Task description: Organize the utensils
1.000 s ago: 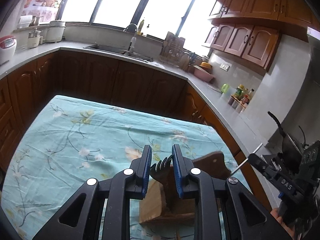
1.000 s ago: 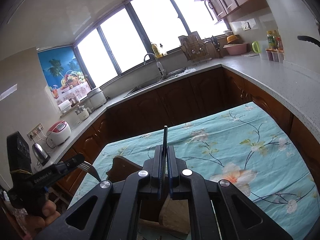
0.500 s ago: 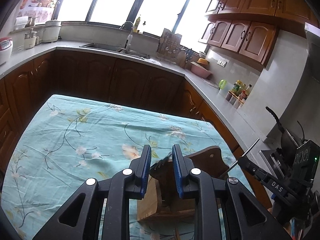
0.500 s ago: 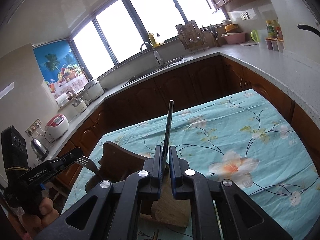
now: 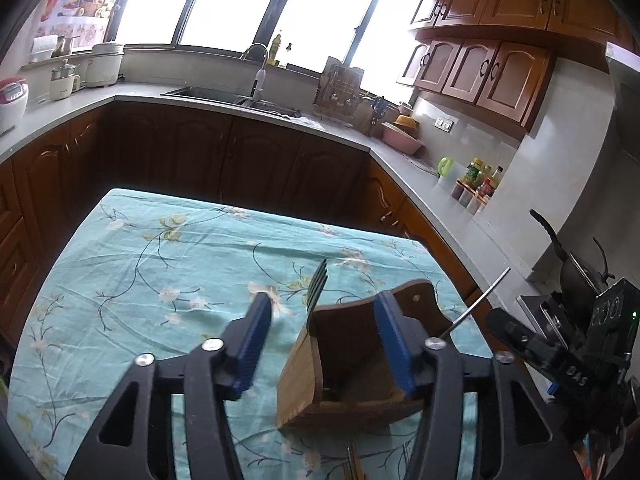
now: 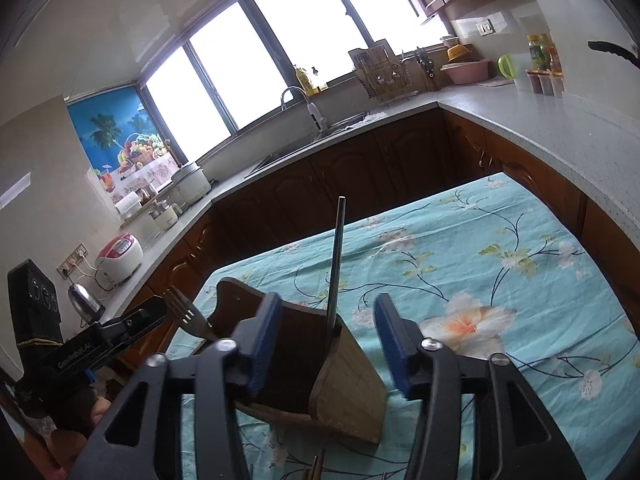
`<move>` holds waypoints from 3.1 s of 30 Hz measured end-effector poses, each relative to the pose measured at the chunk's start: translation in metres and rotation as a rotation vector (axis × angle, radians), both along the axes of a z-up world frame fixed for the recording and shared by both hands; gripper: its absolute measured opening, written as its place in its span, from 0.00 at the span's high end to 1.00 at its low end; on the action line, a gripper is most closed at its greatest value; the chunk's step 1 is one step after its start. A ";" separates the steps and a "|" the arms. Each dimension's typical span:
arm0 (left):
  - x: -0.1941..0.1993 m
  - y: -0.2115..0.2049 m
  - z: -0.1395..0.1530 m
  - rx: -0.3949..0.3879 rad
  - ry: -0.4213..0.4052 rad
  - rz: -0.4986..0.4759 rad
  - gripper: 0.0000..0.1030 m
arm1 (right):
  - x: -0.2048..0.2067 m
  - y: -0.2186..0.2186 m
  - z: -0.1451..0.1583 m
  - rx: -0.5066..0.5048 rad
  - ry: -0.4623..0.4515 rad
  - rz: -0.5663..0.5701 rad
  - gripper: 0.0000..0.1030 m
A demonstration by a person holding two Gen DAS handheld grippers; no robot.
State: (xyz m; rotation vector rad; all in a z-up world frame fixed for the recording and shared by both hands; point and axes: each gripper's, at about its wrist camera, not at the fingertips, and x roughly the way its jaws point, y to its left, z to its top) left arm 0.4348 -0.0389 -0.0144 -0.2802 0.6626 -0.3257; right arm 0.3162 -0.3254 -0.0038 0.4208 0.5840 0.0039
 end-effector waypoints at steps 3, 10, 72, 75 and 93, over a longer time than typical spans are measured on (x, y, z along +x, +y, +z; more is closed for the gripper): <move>-0.014 0.005 0.005 0.004 -0.006 0.007 0.33 | -0.008 -0.001 0.004 0.010 -0.022 -0.008 0.16; -0.067 0.026 0.005 -0.005 -0.001 0.035 0.22 | -0.040 -0.003 0.011 0.025 -0.043 -0.023 0.15; -0.192 0.013 -0.043 0.213 0.123 -0.048 0.22 | -0.192 0.058 -0.073 -0.188 0.150 -0.014 0.08; -0.172 0.006 -0.050 0.230 0.146 -0.078 0.23 | -0.180 0.052 -0.076 -0.159 0.175 -0.008 0.08; -0.078 -0.037 -0.098 0.294 0.281 -0.295 0.67 | -0.117 0.027 -0.108 -0.109 0.345 0.007 0.46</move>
